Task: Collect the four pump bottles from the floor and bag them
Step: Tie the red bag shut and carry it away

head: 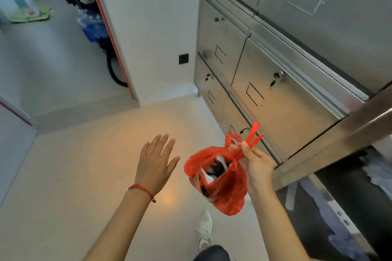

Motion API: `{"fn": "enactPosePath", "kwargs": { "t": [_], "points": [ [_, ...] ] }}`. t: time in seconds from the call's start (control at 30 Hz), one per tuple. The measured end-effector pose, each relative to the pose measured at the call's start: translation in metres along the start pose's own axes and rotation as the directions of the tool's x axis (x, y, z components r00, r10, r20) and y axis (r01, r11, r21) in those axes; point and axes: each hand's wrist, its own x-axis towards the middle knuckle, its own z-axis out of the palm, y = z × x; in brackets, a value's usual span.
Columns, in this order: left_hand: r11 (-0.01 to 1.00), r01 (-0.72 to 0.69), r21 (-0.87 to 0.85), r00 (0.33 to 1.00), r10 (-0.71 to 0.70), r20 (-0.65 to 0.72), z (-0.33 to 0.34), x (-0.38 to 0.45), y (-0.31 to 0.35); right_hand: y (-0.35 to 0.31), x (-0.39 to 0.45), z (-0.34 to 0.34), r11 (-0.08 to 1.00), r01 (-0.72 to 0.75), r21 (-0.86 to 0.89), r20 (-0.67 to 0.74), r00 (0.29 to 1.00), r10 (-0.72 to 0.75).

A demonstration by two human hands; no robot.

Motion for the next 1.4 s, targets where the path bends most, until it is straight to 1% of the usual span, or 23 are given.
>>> {"fn": "enactPosePath", "kwargs": {
  "t": [0.07,0.2,0.43,0.5,0.67,0.8,0.97,1.2,1.3,1.4],
  "points": [
    [0.999,0.043,0.012,0.999,-0.043,0.001,-0.002,0.028,-0.003,-0.004,0.032,0.017,0.998,-0.049,0.034,0.065,0.997,0.046],
    [0.994,0.112,0.011,0.994,-0.112,0.008,-0.009,0.079,-0.006,-0.016,0.084,0.046,0.996,-0.086,-0.012,0.133,0.987,0.087],
    [0.983,0.182,0.012,0.983,-0.182,0.003,-0.02,0.167,-0.027,-0.028,0.172,0.105,0.991,-0.117,-0.07,0.144,0.982,0.126],
    [0.983,0.182,0.017,0.983,-0.183,0.017,-0.019,0.197,-0.041,-0.031,0.199,0.125,0.991,-0.121,-0.065,0.135,0.982,0.128],
    [0.988,0.153,0.027,0.988,-0.153,0.002,-0.01,0.276,-0.088,-0.033,0.263,0.179,0.991,-0.121,-0.058,0.108,0.986,0.127],
    [0.991,0.134,0.014,0.989,-0.135,0.054,-0.026,0.35,-0.127,-0.032,0.316,0.233,0.992,-0.11,-0.063,0.072,0.991,0.114],
    [0.996,0.092,-0.008,0.996,-0.092,0.02,-0.044,0.429,-0.168,-0.036,0.378,0.293,0.99,-0.128,-0.055,0.057,0.99,0.131],
    [0.995,0.099,-0.023,0.995,-0.099,0.034,-0.046,0.531,-0.203,-0.038,0.468,0.365,0.987,-0.139,-0.075,0.086,0.986,0.145],
    [0.992,0.128,-0.018,0.991,-0.127,0.038,-0.041,0.572,-0.216,-0.034,0.509,0.393,0.983,-0.162,-0.083,0.114,0.979,0.171],
    [0.988,0.151,-0.024,0.987,-0.15,0.056,-0.032,0.61,-0.226,-0.023,0.548,0.414,0.977,-0.185,-0.102,0.108,0.975,0.195]
  ]
}}
